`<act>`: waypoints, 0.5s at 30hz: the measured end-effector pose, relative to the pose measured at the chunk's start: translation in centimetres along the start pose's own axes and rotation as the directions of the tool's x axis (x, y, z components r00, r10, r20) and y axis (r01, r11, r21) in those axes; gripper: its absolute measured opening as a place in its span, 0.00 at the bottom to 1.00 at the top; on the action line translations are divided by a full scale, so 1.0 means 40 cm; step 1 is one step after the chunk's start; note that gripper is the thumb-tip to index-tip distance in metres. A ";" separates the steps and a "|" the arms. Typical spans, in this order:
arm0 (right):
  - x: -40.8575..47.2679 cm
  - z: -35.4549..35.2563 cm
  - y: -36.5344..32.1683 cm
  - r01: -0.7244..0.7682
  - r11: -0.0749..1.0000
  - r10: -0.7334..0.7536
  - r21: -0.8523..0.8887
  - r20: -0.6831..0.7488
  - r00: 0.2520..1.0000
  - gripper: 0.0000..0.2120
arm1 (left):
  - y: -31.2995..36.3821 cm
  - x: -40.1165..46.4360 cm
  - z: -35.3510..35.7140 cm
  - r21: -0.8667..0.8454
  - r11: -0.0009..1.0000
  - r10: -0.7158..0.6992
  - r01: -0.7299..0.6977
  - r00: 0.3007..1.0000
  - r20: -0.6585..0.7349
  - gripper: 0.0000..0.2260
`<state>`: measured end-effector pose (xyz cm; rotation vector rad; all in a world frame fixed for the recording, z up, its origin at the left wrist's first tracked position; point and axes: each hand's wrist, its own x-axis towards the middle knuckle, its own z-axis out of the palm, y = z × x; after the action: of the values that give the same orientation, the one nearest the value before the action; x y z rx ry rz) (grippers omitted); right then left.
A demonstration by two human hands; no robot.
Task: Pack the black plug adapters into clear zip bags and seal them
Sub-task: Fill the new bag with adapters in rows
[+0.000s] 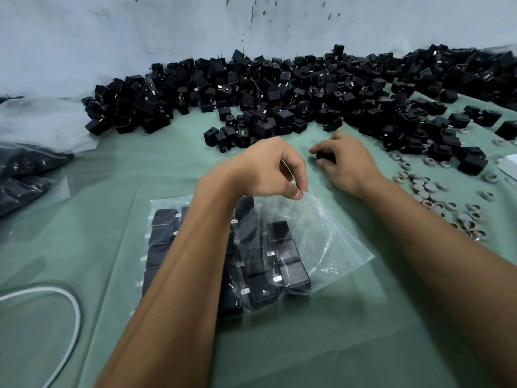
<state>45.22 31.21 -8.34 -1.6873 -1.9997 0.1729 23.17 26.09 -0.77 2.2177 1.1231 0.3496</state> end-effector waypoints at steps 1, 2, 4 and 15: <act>-0.017 -0.010 -0.006 -0.036 0.995 0.035 0.094 0.011 0.999 0.11 | 0.000 0.000 -0.001 0.005 1.000 -0.004 0.004 1.000 -0.004 0.06; -0.036 -0.021 -0.014 -0.068 0.982 0.065 0.179 0.022 0.998 0.09 | 0.000 0.000 -0.001 0.011 1.000 -0.009 0.009 1.000 -0.007 0.07; -0.081 -0.043 -0.032 -0.116 0.931 0.117 0.345 0.020 0.993 0.09 | -0.001 -0.001 -0.002 0.019 1.000 -0.014 0.014 1.000 -0.007 0.07; -0.199 -0.095 -0.089 0.012 0.702 -0.329 0.712 0.310 0.892 0.13 | 0.005 -0.002 -0.006 -0.070 0.995 0.072 -0.078 0.994 -0.082 0.06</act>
<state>44.57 22.03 -5.96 -0.9991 -1.9823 1.1615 23.13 26.05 -0.45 2.2023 1.0532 0.5066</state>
